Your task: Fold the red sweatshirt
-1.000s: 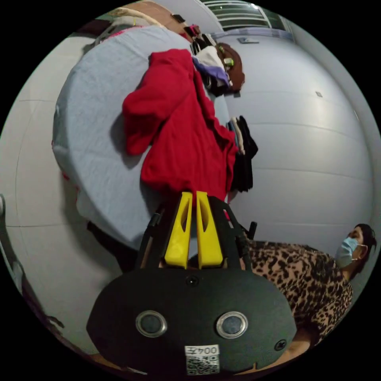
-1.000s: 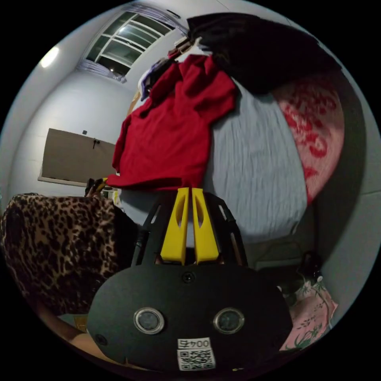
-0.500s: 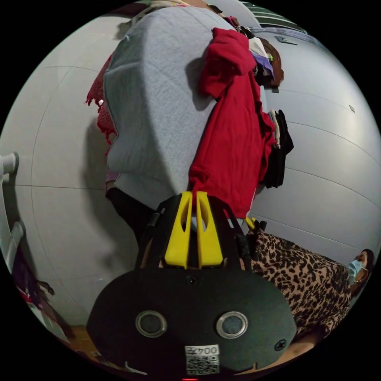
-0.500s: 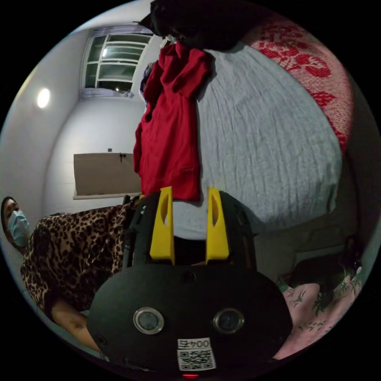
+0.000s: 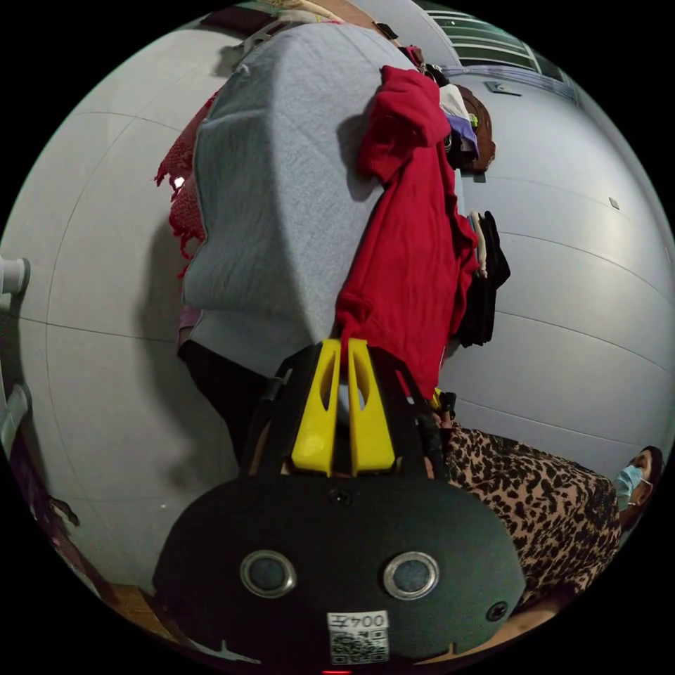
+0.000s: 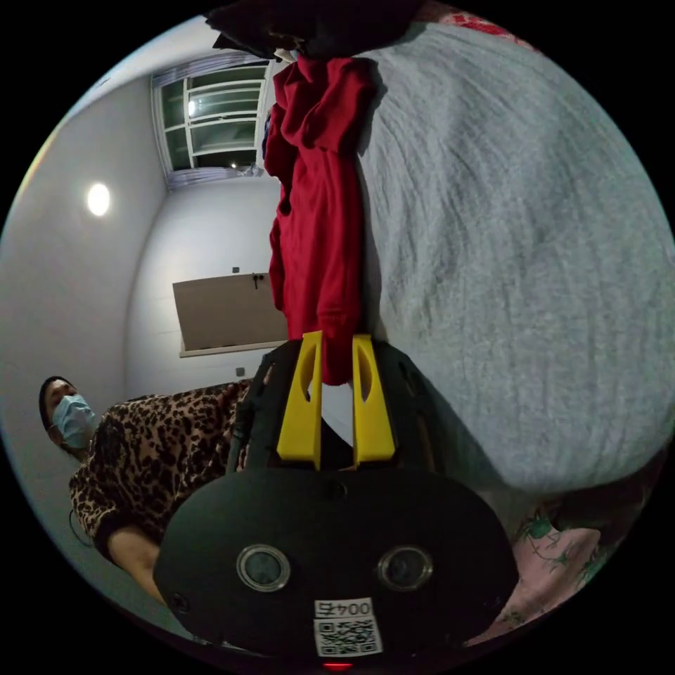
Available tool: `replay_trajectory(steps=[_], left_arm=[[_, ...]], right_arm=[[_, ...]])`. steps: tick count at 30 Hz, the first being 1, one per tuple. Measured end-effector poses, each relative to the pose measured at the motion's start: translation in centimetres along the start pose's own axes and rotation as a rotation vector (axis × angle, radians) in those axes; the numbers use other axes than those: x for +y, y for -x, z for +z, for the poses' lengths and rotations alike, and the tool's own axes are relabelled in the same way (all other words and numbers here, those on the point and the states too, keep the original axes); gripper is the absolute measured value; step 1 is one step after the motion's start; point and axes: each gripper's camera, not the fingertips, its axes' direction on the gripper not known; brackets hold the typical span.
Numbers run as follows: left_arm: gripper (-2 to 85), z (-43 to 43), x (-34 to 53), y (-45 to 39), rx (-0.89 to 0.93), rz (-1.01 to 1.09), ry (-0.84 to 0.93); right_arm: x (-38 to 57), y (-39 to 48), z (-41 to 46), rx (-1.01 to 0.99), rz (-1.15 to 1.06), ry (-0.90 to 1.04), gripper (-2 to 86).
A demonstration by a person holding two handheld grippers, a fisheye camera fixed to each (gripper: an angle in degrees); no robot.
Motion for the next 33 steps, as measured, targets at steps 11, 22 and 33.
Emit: replay_trajectory(steps=[11,22,33], left_arm=[[1.9,-1.5,7.3,-1.4,0.492,0.004,-0.279],[1.9,-16.2,16.7,-24.4,0.916,0.794,-0.666],[1.9,-22.1,29.1,-32.9,0.74,0.881,-0.776]], right_arm=[[6.7,0.3,0.5,-0.104,-0.041,-0.237,4.2],[13.2,27.5,-4.1,-0.192,-0.911,-0.387,3.6],[29.1,36.6,-3.5,-0.143,-1.315,-0.431,3.6]])
